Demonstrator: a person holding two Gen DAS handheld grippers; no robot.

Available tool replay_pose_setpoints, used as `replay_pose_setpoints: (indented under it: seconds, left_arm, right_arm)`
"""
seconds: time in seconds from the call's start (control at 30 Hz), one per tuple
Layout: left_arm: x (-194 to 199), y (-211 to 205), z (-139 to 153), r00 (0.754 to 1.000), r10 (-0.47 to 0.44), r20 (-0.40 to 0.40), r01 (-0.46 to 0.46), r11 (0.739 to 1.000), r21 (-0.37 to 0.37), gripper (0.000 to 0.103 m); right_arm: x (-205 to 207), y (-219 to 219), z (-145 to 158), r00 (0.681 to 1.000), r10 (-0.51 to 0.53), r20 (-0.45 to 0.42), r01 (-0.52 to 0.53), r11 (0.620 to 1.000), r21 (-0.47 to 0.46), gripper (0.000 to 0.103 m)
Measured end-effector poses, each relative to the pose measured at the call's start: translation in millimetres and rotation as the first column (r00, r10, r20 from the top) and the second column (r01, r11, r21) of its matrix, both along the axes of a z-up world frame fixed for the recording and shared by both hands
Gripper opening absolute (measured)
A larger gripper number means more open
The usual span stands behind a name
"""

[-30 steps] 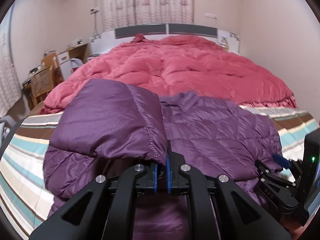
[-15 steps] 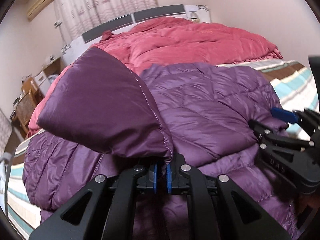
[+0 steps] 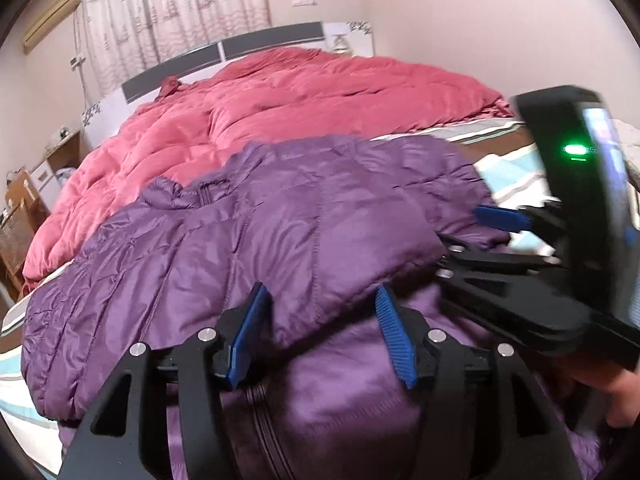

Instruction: Fold large clothes

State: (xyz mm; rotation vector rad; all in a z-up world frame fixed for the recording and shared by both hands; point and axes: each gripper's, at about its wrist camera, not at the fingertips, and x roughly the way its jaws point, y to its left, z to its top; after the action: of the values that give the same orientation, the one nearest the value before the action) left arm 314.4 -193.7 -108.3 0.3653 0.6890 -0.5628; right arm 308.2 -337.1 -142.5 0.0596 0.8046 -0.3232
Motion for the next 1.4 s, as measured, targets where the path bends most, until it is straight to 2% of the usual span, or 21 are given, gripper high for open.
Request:
replay_pose_setpoints:
  seconds: [0.07,0.1,0.17,0.23,0.33,0.43,0.5,0.6,0.7,0.77,0.83,0.9,1.0,1.07,1.2,1.33,1.4]
  left_arm:
    - [-12.5,8.7,8.7,1.000,-0.017,-0.001,0.017,0.999,-0.030,0.057]
    - [-16.0,14.7,12.3,1.000,-0.017,-0.004,0.017,0.999,-0.046,0.061]
    - [-21.0,31.9,18.6,1.000,0.002,-0.008,-0.003,0.997,-0.075,0.064]
    - [-17.9,46.7,17.9,0.999,0.051,-0.016,-0.052,0.995,-0.090,0.064]
    - [-7.3,84.5,19.8,0.984,0.178,-0.013,-0.178,0.978,-0.108,0.064]
    - [7.3,124.7,14.7,0.947,0.321,-0.015,-0.321,0.942,-0.100,0.064]
    - [17.5,150.9,9.8,0.916,0.400,-0.033,-0.401,0.911,-0.092,0.064]
    - [34.3,178.1,-1.2,0.877,0.471,-0.095,-0.479,0.873,-0.095,0.063]
    - [49.0,184.4,-9.4,0.865,0.484,-0.131,-0.497,0.862,-0.098,0.063]
    - [57.3,180.1,-12.7,0.867,0.483,-0.126,-0.494,0.865,-0.087,0.063]
    - [66.0,174.4,-14.6,0.877,0.468,-0.109,-0.476,0.877,-0.065,0.064]
    - [78.0,173.4,-16.9,0.882,0.461,-0.102,-0.467,0.883,-0.054,0.066]
    - [89.3,178.4,-21.4,0.877,0.467,-0.114,-0.475,0.879,-0.053,0.066]
    - [96.5,186.7,-29.8,0.869,0.476,-0.133,-0.486,0.872,-0.059,0.066]
    - [107.5,202.0,-42.4,0.866,0.456,-0.206,-0.485,0.865,-0.126,0.066]
    - [100.9,194.5,-40.0,0.868,0.467,-0.165,-0.485,0.870,-0.090,0.067]
    - [88.7,189.5,-35.4,0.870,0.478,-0.123,-0.487,0.872,-0.054,0.075]
  right_arm:
    - [-0.4,-0.5,0.1,1.000,0.000,0.001,0.000,1.000,0.001,0.056]
    - [-0.3,-0.4,0.1,1.000,0.000,0.001,0.000,1.000,0.002,0.056]
    - [-0.1,-0.1,0.1,1.000,0.000,0.002,0.000,1.000,0.003,0.056]
    - [-0.3,0.1,0.2,1.000,0.000,0.003,0.000,1.000,0.001,0.056]
    - [-4.3,0.0,2.5,1.000,-0.006,0.023,0.005,1.000,0.004,0.056]
    - [-18.5,-3.0,15.7,0.994,-0.035,0.103,0.035,0.999,0.002,0.056]
    - [-29.8,0.1,32.1,0.985,-0.020,0.173,0.017,1.000,0.020,0.056]
    - [-24.1,22.4,47.9,0.983,0.073,0.169,-0.075,0.997,0.005,0.056]
    - [-2.1,51.8,50.2,0.973,0.196,0.119,-0.194,0.981,-0.025,0.056]
    - [16.0,62.2,44.5,0.969,0.232,0.079,-0.231,0.973,-0.018,0.056]
    - [37.0,66.5,33.7,0.978,0.208,0.017,-0.207,0.978,-0.038,0.056]
    - [50.7,57.9,21.3,0.985,0.173,-0.016,-0.173,0.985,0.008,0.056]
    - [58.1,45.4,6.9,0.990,0.134,-0.036,-0.132,0.990,0.057,0.056]
    - [57.4,45.4,4.4,0.991,0.133,-0.033,-0.131,0.990,0.053,0.056]
    - [56.5,49.4,1.5,0.990,0.135,-0.037,-0.134,0.991,0.020,0.056]
    - [57.9,49.7,2.0,0.991,0.132,-0.035,-0.132,0.991,0.020,0.056]
    - [55.6,49.7,4.9,0.991,0.134,-0.027,-0.133,0.991,0.013,0.056]
